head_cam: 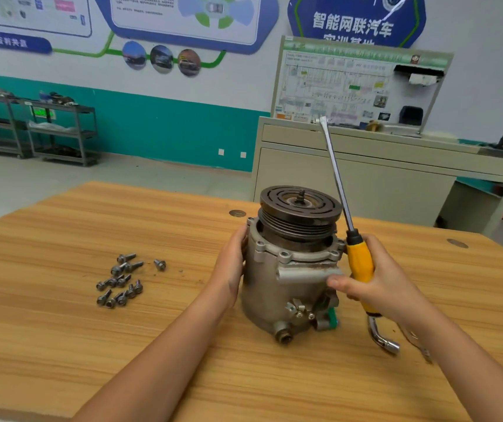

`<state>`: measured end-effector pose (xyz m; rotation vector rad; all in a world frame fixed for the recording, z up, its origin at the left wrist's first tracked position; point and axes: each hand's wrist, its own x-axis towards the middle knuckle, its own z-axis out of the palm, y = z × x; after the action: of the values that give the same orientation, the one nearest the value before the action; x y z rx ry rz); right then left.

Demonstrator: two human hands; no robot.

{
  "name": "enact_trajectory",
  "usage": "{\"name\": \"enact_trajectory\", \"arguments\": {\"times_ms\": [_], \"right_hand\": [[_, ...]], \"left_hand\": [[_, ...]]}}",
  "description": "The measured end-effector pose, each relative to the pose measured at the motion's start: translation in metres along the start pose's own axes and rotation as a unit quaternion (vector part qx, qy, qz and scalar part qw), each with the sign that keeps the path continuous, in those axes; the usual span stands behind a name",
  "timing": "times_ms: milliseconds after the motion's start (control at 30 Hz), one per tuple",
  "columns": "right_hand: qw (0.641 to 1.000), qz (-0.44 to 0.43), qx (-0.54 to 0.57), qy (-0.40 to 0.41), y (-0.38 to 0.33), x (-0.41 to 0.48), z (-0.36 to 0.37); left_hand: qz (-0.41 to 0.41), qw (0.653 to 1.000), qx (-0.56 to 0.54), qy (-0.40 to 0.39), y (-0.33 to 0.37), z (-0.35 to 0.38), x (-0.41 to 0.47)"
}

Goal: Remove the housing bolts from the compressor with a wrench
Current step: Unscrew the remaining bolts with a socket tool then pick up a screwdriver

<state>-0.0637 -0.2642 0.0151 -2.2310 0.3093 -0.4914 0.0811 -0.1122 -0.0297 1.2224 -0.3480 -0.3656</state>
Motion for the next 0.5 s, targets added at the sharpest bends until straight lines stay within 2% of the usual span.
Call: {"name": "enact_trajectory", "arguments": {"times_ms": [133,233,300,400,500], "right_hand": [[0.998,0.001,-0.026,-0.052,0.006,0.020,-0.013],[0.998,0.008,-0.037,-0.046,0.007,0.018,-0.011],[0.999,-0.003,-0.038,-0.009,0.006,0.009,-0.008],[0.995,0.004,0.040,0.089,-0.002,-0.020,-0.008],[0.985,0.037,0.131,0.103,-0.012,-0.068,-0.010]], "left_hand": [[0.032,0.999,0.031,-0.013,-0.002,-0.002,-0.006],[0.102,0.981,0.158,-0.045,-0.010,-0.003,-0.020],[0.144,0.964,0.211,-0.072,-0.020,-0.007,-0.030],[0.121,0.960,0.243,-0.074,-0.023,-0.012,-0.036],[0.136,0.950,0.270,-0.074,-0.024,-0.013,-0.038]]}}
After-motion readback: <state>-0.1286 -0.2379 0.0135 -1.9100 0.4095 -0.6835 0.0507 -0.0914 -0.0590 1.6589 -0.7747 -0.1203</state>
